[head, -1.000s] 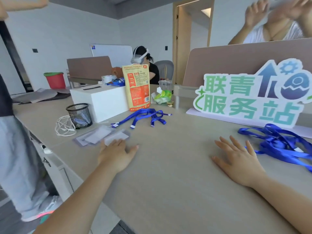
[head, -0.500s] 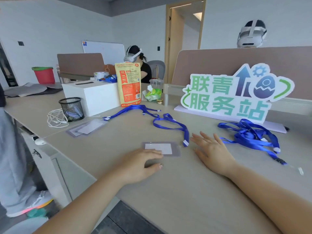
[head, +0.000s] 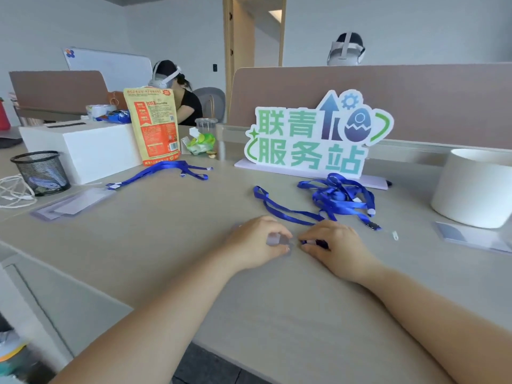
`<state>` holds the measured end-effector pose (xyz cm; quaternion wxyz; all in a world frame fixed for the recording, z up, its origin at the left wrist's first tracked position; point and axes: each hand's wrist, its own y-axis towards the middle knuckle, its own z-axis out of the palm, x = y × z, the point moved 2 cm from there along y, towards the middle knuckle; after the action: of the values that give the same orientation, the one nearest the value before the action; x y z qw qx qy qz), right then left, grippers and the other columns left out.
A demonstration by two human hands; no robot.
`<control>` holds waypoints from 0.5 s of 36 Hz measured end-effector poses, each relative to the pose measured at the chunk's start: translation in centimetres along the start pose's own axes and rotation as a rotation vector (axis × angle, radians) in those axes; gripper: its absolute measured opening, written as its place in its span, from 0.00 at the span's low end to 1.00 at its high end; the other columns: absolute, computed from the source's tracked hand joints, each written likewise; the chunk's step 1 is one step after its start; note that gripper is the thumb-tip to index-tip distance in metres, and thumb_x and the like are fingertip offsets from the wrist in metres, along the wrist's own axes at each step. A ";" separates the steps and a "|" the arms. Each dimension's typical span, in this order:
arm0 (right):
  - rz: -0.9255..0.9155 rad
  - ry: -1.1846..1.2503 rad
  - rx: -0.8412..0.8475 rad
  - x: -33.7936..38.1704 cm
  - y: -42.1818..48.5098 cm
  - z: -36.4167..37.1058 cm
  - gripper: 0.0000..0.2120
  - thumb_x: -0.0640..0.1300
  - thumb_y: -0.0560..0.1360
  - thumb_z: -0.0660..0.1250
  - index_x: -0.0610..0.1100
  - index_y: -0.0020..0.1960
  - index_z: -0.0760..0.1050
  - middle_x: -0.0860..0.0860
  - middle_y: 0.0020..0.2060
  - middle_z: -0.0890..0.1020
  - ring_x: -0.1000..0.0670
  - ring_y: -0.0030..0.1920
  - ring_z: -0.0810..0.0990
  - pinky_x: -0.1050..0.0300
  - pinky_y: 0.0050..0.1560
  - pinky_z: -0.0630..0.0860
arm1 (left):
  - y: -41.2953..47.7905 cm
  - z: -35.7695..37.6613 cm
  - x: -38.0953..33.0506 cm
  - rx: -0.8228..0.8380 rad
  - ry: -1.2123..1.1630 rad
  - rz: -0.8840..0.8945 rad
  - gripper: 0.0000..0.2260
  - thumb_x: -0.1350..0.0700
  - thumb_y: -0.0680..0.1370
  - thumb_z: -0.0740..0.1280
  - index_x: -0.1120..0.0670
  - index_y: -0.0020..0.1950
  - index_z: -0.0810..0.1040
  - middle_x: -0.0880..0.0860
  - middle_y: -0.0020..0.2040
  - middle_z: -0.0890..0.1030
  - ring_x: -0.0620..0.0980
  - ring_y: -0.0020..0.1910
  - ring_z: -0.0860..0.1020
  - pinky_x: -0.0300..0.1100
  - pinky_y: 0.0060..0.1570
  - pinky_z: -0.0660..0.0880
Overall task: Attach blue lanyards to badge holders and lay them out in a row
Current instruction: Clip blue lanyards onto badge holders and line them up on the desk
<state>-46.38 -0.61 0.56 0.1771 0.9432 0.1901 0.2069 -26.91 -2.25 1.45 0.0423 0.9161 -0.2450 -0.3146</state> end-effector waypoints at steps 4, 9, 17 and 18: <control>0.078 0.068 0.067 -0.3 0.5 -0.5 0.10 0.49 0.74 0.69 0.57 0.55 0.80 0.54 0.45 0.78 0.53 0.48 0.75 0.56 0.53 0.71 | 1.3 1.4 -0.3 -0.022 -0.025 0.012 0.11 0.40 0.68 0.66 0.35 0.50 0.78 0.37 0.46 0.77 0.35 0.49 0.76 0.51 0.60 0.71; 0.112 0.152 0.067 -1.3 0.8 -0.6 0.07 0.48 0.74 0.69 0.54 0.52 0.81 0.58 0.41 0.76 0.55 0.45 0.75 0.54 0.54 0.74 | 1.4 0.6 1.0 -0.041 -0.041 -0.015 0.07 0.48 0.72 0.72 0.44 0.49 0.84 0.40 0.45 0.78 0.39 0.49 0.78 0.47 0.56 0.75; 0.109 0.199 0.047 -2.1 1.0 0.2 0.05 0.51 0.73 0.69 0.57 0.49 0.82 0.54 0.45 0.81 0.53 0.49 0.76 0.48 0.55 0.74 | 2.3 0.6 0.1 -0.042 0.059 -0.017 0.04 0.51 0.73 0.71 0.46 0.38 0.81 0.42 0.42 0.76 0.42 0.43 0.77 0.46 0.49 0.75; 0.113 0.198 0.045 -2.1 1.0 0.3 0.05 0.51 0.73 0.69 0.57 0.49 0.82 0.54 0.45 0.81 0.53 0.50 0.76 0.48 0.55 0.74 | 2.5 0.5 0.0 -0.038 0.072 -0.017 0.05 0.51 0.73 0.71 0.46 0.37 0.80 0.42 0.42 0.76 0.42 0.42 0.77 0.46 0.49 0.75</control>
<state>-47.74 -2.45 0.08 0.1244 0.9311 0.1579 0.3044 -28.27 -4.42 1.61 0.0657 0.9279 -0.2294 -0.2866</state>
